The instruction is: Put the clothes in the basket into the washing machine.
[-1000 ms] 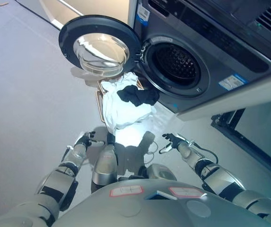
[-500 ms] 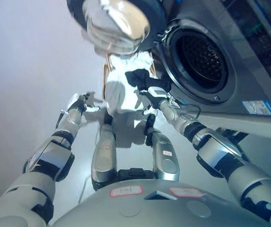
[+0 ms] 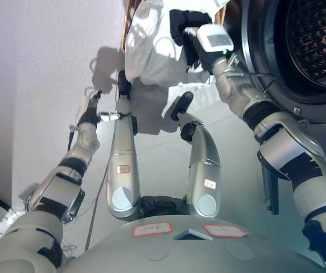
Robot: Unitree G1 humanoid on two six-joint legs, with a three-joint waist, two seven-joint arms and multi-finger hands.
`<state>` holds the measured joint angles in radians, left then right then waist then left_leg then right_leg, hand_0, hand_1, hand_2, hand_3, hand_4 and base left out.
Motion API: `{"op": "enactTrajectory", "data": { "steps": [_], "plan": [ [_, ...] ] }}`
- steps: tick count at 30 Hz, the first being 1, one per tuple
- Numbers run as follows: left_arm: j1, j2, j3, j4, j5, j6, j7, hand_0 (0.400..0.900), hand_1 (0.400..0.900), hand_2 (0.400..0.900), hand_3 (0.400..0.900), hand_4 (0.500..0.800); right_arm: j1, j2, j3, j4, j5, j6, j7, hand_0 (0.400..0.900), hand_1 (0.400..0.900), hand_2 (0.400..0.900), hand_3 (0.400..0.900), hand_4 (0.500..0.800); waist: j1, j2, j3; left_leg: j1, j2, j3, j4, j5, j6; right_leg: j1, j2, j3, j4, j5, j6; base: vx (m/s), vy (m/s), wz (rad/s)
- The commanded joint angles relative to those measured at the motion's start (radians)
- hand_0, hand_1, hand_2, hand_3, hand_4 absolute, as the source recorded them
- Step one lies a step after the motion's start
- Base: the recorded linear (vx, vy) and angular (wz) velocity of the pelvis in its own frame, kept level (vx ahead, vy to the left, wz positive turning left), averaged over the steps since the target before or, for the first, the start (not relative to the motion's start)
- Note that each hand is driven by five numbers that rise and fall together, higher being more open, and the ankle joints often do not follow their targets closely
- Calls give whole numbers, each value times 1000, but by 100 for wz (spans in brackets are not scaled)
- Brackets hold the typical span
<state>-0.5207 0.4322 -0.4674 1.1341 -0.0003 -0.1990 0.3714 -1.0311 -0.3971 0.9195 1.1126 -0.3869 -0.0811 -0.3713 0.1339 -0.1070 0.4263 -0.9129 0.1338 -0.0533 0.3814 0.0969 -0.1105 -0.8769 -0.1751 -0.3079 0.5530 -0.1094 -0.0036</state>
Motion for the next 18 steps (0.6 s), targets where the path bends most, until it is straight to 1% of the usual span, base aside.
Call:
{"op": "enactTrajectory", "data": {
  "steps": [1, 2, 3, 4, 5, 6, 7, 9, 10, 11, 15, 16, 18],
  "plan": [
    [32, 17, -17, 21, 1, -15, 69, 900, 900, 900, 900, 800, -60, -27, -17, 76, -49, 15, -117, 900, 900, 900, 900, 800, 12, 30, -71, -138, -37, 26, 96, -85, 1, -95, -48, 83, 75, 12, 91, -76, -1, 14],
    [25, 16, -18, 16, -5, -18, 76, 900, 900, 900, 900, 800, -80, -36, -21, 101, -50, 21, -129, 900, 900, 900, 900, 800, 15, 42, -73, -169, -43, 25, 118, -88, -2, -130, -50, 88, 110, 2, 88, -53, -1, 10],
    [24, 15, -18, 16, -5, -18, 77, 900, 900, 900, 900, 800, -81, -36, -21, 102, -50, 21, -130, 900, 900, 900, 900, 800, 15, 42, -76, -173, -44, 24, 121, -89, -2, -135, -51, 89, 113, 0, 88, -41, -12, 12],
    [18, 13, -22, 9, -7, -21, 79, 900, 900, 900, 900, 800, -101, -47, -14, 135, -58, 32, -138, 900, 900, 900, 900, 800, 19, 56, -78, -204, -50, 22, 142, -92, -2, -167, -53, 92, 149, -15, 83, -50, 1, 11],
    [16, 15, -20, -4, -18, -26, 79, 900, 900, 900, 900, 800, -138, -65, -23, 178, -52, 39, -124, 900, 900, 900, 900, 800, 24, 72, -81, -244, -53, 21, 183, -101, -4, -216, -56, 101, 199, -32, 77, -49, 0, 11],
    [15, 14, -20, -4, -18, -26, 78, 900, 900, 900, 900, 800, -139, -65, -22, 179, -51, 39, -124, 900, 900, 900, 900, 800, 23, 71, -85, -252, -53, 21, 188, -103, -3, -223, -57, 102, 204, -34, 77, -49, 16, 6],
    [25, 8, -23, -22, -23, -33, 84, 900, 900, 900, 900, 800, -148, -78, -32, 223, -43, 46, -130, 900, 900, 900, 900, 800, 30, 87, -93, -291, -62, 21, 229, -112, -2, -268, -61, 111, 252, -53, 69, -17, -5, 7],
    [29, 6, -26, -28, -23, -35, 84, 900, 900, 900, 900, 800, -149, -89, -38, 237, -42, 48, -133, 900, 900, 900, 900, 800, 29, 93, -100, -313, -67, 20, 248, -117, -1, -292, -63, 121, 283, -66, 66, -11, -11, 10],
    [49, 6, -27, -43, -23, -39, 84, 900, 900, 900, 900, 800, -155, -105, -31, 261, -56, 59, -126, 900, 900, 900, 900, 800, 30, 108, -103, -335, -74, 20, 277, -126, 1, -320, -65, 131, 325, -90, 56, -1, -4, 7],
    [49, 6, -26, -43, -23, -39, 84, 900, 900, 900, 900, 800, -155, -105, -31, 261, -56, 58, -126, 900, 900, 900, 900, 800, 30, 107, -105, -337, -74, 21, 279, -127, 1, -323, -65, 131, 327, -91, 56, -11, -11, 8],
    [68, 7, -2, -51, -45, -45, 95, 900, 900, 900, 900, 800, -176, -146, -35, 304, -62, 74, -122, 900, 900, 900, 900, 800, 33, 130, -115, -408, -84, 19, 370, -156, 3, -405, -72, 151, 419, -133, 39, -26, -19, 4],
    [77, 5, 13, -52, -57, -48, 97, 900, 900, 900, 900, 800, -182, -164, -36, 319, -68, 79, -122, 900, 900, 900, 900, 800, 30, 137, -120, -450, -91, 19, 426, -176, 6, -445, -75, 165, 465, -147, 31, 0, 0, 0],
    [79, 7, 21, -51, -66, -51, 97, 900, 900, 900, 900, 800, -186, -175, -33, 326, -71, 81, -119, 900, 900, 900, 900, 800, 29, 138, -128, -477, -94, 21, 460, -187, 6, -470, -78, 175, 488, -160, 26, -18, -28, 4]
  ]
}}
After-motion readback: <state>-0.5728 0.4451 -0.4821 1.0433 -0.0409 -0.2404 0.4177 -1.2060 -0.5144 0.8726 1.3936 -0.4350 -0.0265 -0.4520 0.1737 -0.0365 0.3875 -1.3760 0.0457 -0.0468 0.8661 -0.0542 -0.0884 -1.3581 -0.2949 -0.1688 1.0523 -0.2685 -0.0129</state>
